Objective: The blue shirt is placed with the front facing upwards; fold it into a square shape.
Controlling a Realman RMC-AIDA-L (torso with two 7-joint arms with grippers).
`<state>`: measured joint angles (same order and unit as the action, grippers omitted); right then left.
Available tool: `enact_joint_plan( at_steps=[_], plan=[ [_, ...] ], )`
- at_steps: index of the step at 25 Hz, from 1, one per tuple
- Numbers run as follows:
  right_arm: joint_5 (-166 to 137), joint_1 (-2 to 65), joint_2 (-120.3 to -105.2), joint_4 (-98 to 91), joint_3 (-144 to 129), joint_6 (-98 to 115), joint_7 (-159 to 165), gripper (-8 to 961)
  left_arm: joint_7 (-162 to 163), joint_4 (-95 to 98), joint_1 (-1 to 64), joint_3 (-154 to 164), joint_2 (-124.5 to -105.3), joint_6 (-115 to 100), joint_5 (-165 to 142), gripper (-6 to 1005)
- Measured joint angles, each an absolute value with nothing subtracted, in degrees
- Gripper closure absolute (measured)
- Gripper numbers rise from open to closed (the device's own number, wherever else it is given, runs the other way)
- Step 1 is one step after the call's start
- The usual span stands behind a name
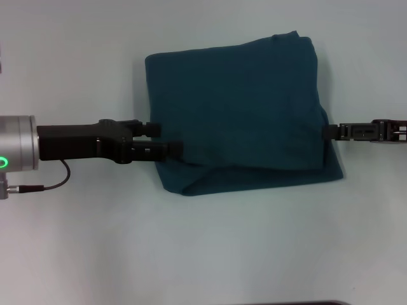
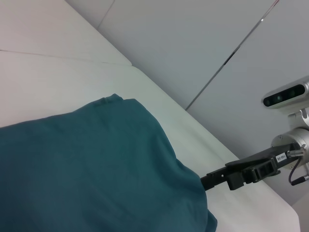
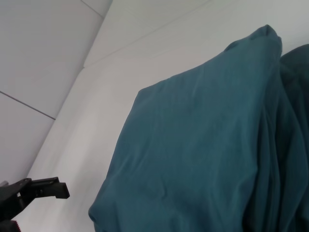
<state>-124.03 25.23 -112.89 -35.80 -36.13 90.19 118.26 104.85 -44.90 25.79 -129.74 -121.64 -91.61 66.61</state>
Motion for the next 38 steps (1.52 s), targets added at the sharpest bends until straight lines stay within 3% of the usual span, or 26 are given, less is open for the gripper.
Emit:
enact_joint_plan(
  at_steps=[19, 24, 35, 38],
  plan=[
    [-124.3, 28.2, -114.9, -32.7, -40.7, 84.1, 117.0, 204, 104.2, -43.3, 26.0, -129.8, -121.57, -90.9, 66.6, 68],
    [-124.3, 29.2, -114.97, -32.6, -40.7, 85.3, 117.2, 256, 104.2, -43.3, 26.0, -129.8, -121.55, -90.9, 66.6, 68],
    [-118.2, 30.6, -114.14, -33.2, -40.0, 91.6, 116.1, 500, 104.1, -43.2, 26.1, -129.5, -121.55, -90.6, 66.6, 68],
    [-116.5, 31.3, -114.1, -33.2, -40.0, 91.9, 115.4, 718, 104.1, -43.0, 26.1, -129.5, -121.55, -90.3, 66.6, 68]
  ],
)
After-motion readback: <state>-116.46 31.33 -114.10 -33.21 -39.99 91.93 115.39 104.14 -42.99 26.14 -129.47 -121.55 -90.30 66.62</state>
